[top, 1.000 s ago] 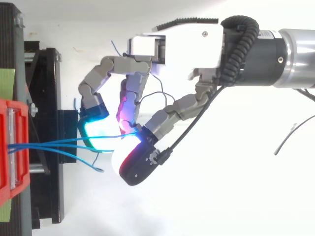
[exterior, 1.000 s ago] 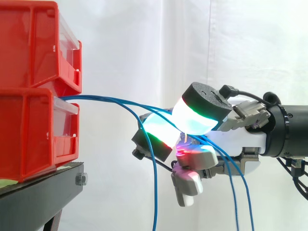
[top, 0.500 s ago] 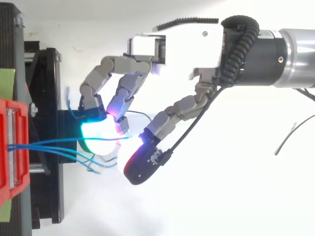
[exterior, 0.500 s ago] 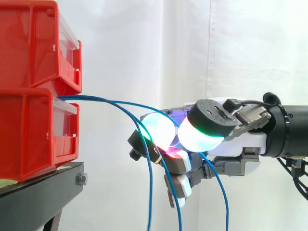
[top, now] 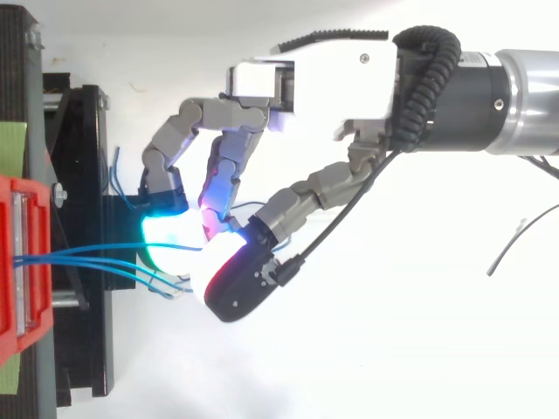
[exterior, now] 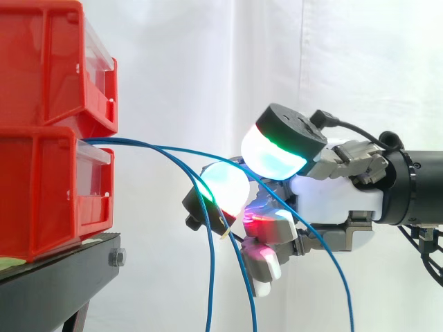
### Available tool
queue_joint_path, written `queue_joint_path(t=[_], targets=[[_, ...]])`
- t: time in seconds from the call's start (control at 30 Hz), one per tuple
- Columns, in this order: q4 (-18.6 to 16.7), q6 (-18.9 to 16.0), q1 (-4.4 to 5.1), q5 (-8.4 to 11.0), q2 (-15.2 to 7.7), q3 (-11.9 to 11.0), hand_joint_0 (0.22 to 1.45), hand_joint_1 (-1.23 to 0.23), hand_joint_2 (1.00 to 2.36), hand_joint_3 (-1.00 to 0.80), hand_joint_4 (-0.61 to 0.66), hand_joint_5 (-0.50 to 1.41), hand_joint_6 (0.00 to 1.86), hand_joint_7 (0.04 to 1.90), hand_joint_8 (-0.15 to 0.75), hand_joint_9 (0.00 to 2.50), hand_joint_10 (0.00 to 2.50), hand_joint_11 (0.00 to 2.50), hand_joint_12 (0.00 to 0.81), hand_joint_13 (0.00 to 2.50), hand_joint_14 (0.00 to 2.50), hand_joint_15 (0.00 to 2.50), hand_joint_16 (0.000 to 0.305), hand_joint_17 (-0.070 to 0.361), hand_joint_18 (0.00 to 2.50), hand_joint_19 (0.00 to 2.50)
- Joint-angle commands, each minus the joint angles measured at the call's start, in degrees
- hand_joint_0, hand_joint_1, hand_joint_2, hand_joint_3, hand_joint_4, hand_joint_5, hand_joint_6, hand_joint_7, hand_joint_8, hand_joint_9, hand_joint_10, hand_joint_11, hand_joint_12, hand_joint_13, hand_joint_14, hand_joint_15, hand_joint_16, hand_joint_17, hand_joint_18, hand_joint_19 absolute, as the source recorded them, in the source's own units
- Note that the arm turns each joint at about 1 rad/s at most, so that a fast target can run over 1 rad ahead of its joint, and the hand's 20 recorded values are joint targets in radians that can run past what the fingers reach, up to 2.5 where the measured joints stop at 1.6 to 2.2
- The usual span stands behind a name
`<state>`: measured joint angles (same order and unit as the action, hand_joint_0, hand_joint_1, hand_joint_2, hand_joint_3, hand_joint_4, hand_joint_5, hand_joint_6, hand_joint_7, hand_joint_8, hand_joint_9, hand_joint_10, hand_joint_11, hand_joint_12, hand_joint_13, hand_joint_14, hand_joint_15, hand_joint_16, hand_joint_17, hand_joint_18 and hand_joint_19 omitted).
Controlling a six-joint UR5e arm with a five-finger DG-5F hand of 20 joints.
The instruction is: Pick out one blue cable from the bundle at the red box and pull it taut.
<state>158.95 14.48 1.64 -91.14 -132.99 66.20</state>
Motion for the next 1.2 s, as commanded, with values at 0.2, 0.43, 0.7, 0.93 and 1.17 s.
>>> queue_joint_path(t=[0.2, 0.43, 0.7, 0.93, 1.17], targets=[[0.04, 0.03, 0.03, 0.00, 0.01, -0.02, 0.60, -0.52, 1.00, -0.50, 0.09, -0.18, 0.91, 0.93, 0.298, 1.33, 0.02, 1.04, 0.380, 1.14, 0.03, 0.76, 0.049, 0.110, 0.89, 0.70], [0.04, 0.03, 0.03, 0.08, 0.01, -0.02, 0.61, -0.63, 1.02, -0.34, 0.06, -0.16, 0.92, 0.96, 0.298, 1.36, 0.02, 1.04, 0.385, 1.16, 0.03, 0.77, 0.050, 0.112, 0.90, 0.70], [0.04, -0.24, 0.11, 0.08, -0.08, -0.02, 0.60, -0.71, 1.03, -0.18, 0.06, -0.14, 0.92, 1.07, 0.302, 1.38, 0.03, 1.04, 0.386, 1.17, 0.03, 0.77, 0.050, 0.113, 0.91, 0.70], [0.30, -0.76, 0.11, 0.00, -0.08, -0.02, 0.64, -0.77, 1.03, -0.16, 0.05, -0.15, 0.93, 1.04, 0.302, 1.34, 0.03, 1.03, 0.384, 1.16, 0.03, 0.77, 0.050, 0.114, 0.91, 0.69], [0.30, -1.12, 0.11, 0.08, -0.08, -0.02, 0.62, -0.72, 1.01, -0.38, 0.11, -0.16, 0.92, 0.97, 0.300, 1.34, 0.03, 1.01, 0.388, 1.17, 0.03, 0.78, 0.051, 0.114, 0.92, 0.70]])
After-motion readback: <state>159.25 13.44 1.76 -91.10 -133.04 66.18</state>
